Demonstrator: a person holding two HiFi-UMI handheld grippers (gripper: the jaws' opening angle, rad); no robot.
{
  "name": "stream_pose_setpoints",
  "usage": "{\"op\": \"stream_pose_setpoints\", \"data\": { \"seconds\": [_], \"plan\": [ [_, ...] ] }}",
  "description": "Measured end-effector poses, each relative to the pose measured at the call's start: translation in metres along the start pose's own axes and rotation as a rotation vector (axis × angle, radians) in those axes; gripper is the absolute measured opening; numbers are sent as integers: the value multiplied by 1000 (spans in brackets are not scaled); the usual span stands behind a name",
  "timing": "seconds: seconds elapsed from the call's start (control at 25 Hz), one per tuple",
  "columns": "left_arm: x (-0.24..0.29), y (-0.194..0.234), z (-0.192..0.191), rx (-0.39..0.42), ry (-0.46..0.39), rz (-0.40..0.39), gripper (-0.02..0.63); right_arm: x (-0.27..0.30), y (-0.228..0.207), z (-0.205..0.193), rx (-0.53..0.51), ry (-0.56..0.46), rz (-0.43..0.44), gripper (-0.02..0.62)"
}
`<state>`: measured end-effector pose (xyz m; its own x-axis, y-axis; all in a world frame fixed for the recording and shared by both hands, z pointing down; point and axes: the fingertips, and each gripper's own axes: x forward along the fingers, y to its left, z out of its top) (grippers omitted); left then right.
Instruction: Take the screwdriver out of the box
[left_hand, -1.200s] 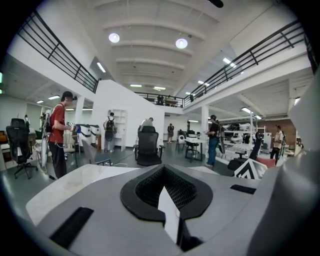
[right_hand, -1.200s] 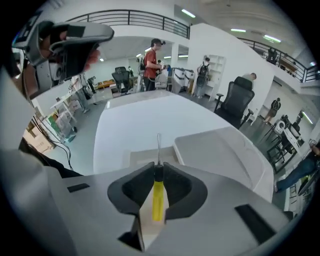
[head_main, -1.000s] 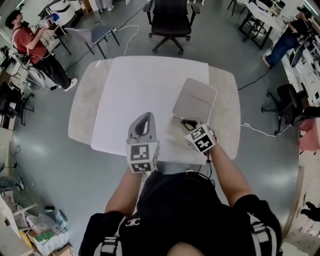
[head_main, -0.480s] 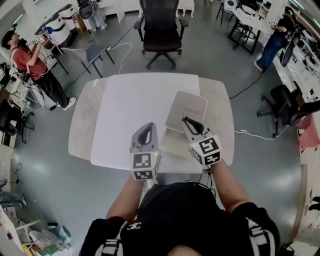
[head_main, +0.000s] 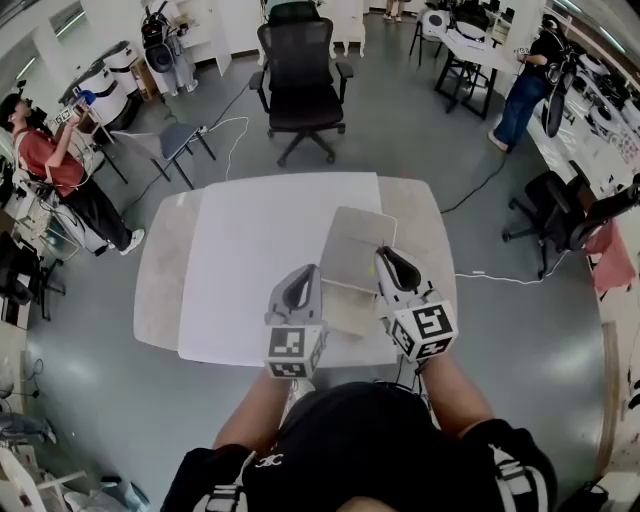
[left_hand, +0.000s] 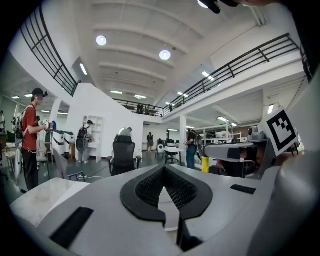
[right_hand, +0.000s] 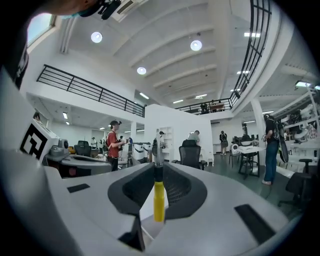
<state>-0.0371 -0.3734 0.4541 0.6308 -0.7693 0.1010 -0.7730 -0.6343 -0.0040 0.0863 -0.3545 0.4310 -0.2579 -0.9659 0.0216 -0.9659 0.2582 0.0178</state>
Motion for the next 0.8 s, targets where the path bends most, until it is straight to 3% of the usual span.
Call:
{"op": "stream_pose_setpoints", "data": {
  "seconds": [0.8],
  "plan": [
    [12, -26, 8, 26, 13, -45, 14, -14, -23, -5, 16, -1, -77, 55]
  ]
}}
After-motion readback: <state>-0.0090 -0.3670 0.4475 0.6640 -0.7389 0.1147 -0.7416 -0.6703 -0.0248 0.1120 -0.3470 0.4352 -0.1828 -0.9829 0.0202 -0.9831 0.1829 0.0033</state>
